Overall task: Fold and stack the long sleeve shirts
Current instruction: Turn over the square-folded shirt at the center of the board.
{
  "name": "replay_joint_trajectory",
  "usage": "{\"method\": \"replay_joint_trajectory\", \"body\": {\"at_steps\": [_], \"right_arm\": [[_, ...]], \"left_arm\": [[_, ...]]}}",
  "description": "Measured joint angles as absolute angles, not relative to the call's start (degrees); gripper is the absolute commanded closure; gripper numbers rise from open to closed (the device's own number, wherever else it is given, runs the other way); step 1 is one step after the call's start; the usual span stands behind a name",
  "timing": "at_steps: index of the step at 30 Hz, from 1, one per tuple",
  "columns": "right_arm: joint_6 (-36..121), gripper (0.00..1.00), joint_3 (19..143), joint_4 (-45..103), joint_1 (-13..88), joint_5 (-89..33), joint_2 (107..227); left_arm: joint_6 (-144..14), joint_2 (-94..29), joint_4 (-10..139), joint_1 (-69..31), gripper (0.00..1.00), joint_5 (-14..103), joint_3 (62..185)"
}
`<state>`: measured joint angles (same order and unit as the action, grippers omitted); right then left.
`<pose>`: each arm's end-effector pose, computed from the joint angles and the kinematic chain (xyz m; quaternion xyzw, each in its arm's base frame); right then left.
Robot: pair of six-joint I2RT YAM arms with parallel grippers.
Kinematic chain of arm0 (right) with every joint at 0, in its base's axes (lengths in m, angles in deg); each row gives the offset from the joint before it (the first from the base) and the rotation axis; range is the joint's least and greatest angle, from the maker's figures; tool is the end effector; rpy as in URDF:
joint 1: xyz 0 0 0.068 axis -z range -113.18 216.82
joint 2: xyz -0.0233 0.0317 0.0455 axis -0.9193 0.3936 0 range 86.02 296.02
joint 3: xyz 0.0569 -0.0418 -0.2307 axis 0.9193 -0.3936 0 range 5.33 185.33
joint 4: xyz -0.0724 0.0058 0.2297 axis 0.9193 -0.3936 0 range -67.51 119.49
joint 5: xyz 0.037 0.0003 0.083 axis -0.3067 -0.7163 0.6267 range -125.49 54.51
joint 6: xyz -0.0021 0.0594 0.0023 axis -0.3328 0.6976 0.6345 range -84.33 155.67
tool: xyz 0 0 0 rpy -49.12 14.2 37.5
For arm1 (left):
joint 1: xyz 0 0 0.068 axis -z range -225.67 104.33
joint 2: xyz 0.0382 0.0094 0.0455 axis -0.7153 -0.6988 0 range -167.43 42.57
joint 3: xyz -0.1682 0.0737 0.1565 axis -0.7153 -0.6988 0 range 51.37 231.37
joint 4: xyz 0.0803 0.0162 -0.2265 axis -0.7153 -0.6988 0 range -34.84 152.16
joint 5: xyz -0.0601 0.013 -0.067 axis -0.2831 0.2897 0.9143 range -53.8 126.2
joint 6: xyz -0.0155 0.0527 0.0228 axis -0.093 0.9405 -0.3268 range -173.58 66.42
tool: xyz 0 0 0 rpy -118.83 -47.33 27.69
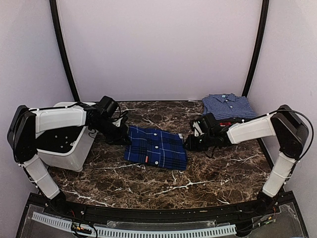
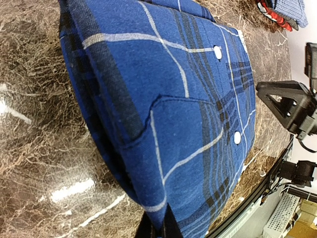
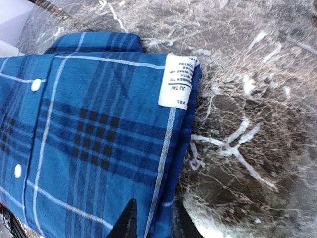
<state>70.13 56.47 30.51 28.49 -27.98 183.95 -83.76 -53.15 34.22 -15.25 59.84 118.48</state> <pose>0.2553 0.2092 0.1372 -0.0559 0.9231 0.2717 0.2664 0.2760 -0.1823 0.1944 0.0609 0.9373 -0.3115 0.1443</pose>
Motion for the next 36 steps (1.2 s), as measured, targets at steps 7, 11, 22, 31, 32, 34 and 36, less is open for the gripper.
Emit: {"method": "replay_joint_trajectory", "body": {"at_steps": [7,11,22,31,32,34,36], "right_arm": [[70.5,0.91,59.4,30.8,25.8,-29.1,190.0],[71.2,0.92,60.2,31.3,24.4,-29.1,191.9],[80.4,0.92,67.0,44.0,18.5,-25.3,202.0],[93.2,0.88,83.9,61.1,13.0,-18.8,219.9],[94.3,0.86,85.8,62.8,12.6,-18.1,221.4],[96.2,0.85,88.8,65.5,11.9,-16.4,224.1],[97.9,0.84,90.3,67.9,11.7,-14.7,225.7]], "left_arm": [[-82.3,-51.4,31.5,-15.9,1.00,59.8,118.7],[-81.7,-50.0,29.4,-16.0,1.00,59.4,119.9],[-81.2,-48.1,27.1,-16.2,1.00,61.0,131.4],[-82.3,-50.4,30.0,-13.9,1.00,65.7,137.9],[-82.4,-51.2,30.5,-13.5,1.00,66.1,138.4],[-82.7,-52.7,31.6,-12.8,1.00,67.2,138.9],[-82.8,-53.9,32.1,-12.4,1.00,67.8,138.9]]}}
